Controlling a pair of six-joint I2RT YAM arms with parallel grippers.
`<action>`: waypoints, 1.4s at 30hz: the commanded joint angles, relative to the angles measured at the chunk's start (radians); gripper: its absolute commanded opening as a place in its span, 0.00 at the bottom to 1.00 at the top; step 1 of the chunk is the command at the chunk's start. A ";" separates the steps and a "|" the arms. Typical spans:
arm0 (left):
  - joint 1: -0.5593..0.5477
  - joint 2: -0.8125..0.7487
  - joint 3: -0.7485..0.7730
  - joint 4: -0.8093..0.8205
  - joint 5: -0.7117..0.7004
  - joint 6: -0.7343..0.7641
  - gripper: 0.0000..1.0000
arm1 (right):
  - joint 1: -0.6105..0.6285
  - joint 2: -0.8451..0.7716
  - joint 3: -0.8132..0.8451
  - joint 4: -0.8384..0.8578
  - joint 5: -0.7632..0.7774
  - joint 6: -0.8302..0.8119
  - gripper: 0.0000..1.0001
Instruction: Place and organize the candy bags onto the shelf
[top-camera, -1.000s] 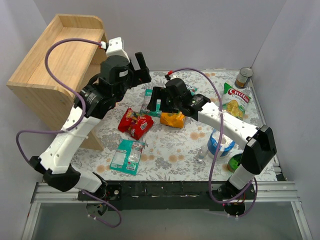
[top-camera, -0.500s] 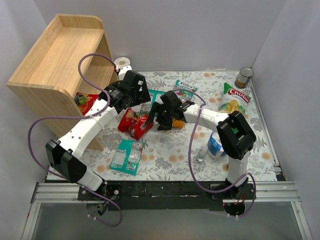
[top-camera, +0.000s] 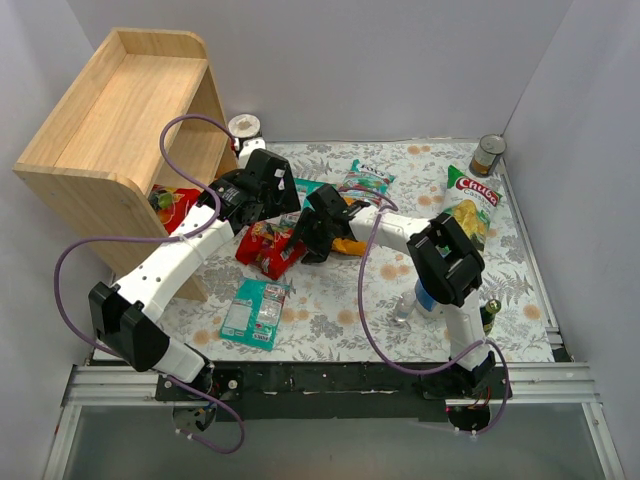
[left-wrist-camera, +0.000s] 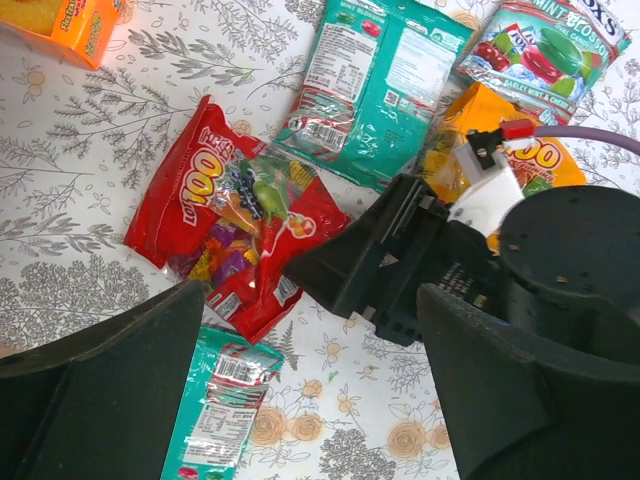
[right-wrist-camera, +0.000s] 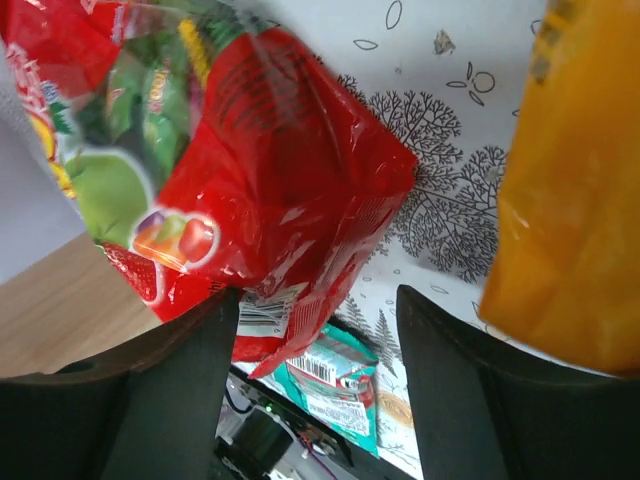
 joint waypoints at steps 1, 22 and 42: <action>0.005 -0.051 -0.006 0.030 0.022 0.018 0.89 | 0.022 0.021 0.054 -0.049 0.078 0.064 0.66; 0.015 -0.058 -0.032 0.052 0.049 0.047 0.95 | 0.015 -0.054 -0.087 -0.129 0.129 -0.061 0.10; 0.018 0.007 -0.286 0.159 0.031 0.048 0.92 | -0.075 -0.157 -0.283 -0.154 0.230 -0.212 0.35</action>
